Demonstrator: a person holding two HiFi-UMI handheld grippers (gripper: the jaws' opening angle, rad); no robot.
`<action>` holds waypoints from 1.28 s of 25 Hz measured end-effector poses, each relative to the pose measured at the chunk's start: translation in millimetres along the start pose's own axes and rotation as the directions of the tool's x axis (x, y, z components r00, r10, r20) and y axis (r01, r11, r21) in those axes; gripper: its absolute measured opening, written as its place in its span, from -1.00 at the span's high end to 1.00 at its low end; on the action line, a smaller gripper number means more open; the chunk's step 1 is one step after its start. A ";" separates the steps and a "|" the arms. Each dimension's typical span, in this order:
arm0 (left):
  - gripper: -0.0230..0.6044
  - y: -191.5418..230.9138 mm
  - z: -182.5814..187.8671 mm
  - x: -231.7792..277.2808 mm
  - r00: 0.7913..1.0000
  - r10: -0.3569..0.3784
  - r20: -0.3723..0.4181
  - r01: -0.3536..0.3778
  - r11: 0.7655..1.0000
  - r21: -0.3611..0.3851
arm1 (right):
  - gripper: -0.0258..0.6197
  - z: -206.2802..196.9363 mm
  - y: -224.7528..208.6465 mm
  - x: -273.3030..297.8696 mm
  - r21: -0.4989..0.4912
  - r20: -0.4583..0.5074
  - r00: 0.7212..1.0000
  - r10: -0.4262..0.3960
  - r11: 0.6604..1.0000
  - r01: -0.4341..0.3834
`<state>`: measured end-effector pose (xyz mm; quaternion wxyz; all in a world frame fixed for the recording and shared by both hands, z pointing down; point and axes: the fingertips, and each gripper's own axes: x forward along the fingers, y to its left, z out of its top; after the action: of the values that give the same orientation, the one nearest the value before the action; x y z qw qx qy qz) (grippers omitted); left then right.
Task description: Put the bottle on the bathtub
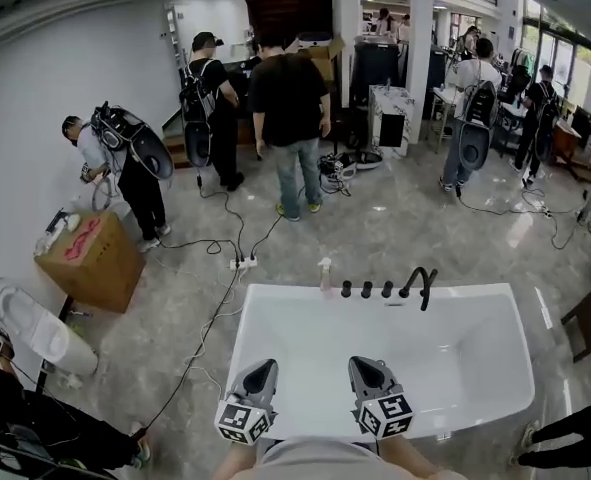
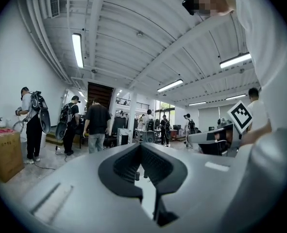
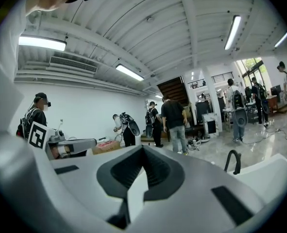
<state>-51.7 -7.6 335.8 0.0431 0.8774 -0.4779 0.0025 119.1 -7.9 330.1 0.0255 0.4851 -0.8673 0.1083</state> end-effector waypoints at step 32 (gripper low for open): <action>0.94 -42.6 8.7 -38.7 1.000 0.014 0.017 -0.015 0.999 0.041 | 0.91 7.4 30.7 -47.5 0.007 0.053 0.997 0.048 0.999 -0.048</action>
<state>-37.4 47.2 322.2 0.0212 0.8745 -0.4845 0.0052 118.7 45.7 310.8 -0.0021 0.4669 -0.8787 0.0995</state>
